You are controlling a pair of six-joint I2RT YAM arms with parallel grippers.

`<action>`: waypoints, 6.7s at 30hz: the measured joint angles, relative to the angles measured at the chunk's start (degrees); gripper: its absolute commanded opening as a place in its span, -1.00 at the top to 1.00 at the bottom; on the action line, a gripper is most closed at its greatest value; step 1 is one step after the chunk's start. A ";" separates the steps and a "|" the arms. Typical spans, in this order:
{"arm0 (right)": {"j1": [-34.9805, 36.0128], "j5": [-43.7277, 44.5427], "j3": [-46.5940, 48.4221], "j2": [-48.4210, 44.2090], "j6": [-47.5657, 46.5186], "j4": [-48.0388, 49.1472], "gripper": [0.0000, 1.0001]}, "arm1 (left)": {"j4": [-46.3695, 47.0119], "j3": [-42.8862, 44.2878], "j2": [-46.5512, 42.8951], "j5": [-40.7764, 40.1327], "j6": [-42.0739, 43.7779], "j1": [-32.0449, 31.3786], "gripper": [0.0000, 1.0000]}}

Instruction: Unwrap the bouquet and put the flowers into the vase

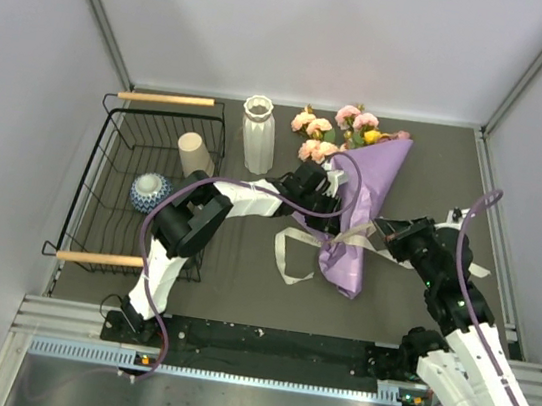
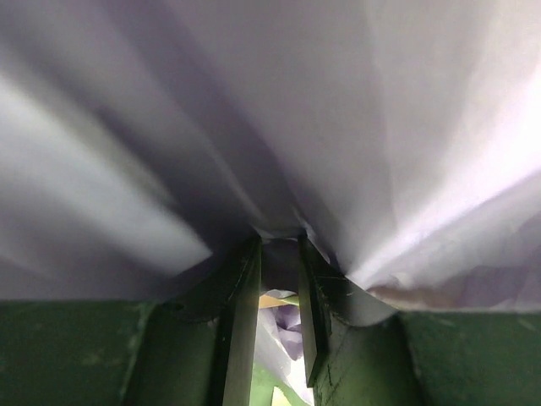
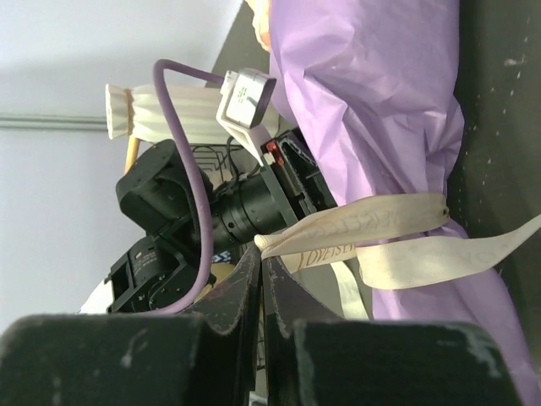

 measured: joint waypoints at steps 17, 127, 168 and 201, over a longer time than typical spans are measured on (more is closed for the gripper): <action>0.00 5.75 8.96 -3.80 -10.19 -2.49 1.00 | -2.27 0.48 0.00 -1.77 2.38 0.66 0.38; 41.64 16.17 37.35 12.94 -53.27 19.98 1.00 | -8.15 -25.40 -59.71 -9.35 3.69 15.39 -0.66; 40.46 52.39 20.13 -7.52 -55.06 -2.89 1.00 | 11.47 -26.27 -27.74 -14.16 28.17 -13.16 -0.25; 40.44 50.10 20.13 -7.50 -53.05 -4.52 1.00 | 3.10 -13.79 -15.34 -29.22 42.95 -14.45 1.00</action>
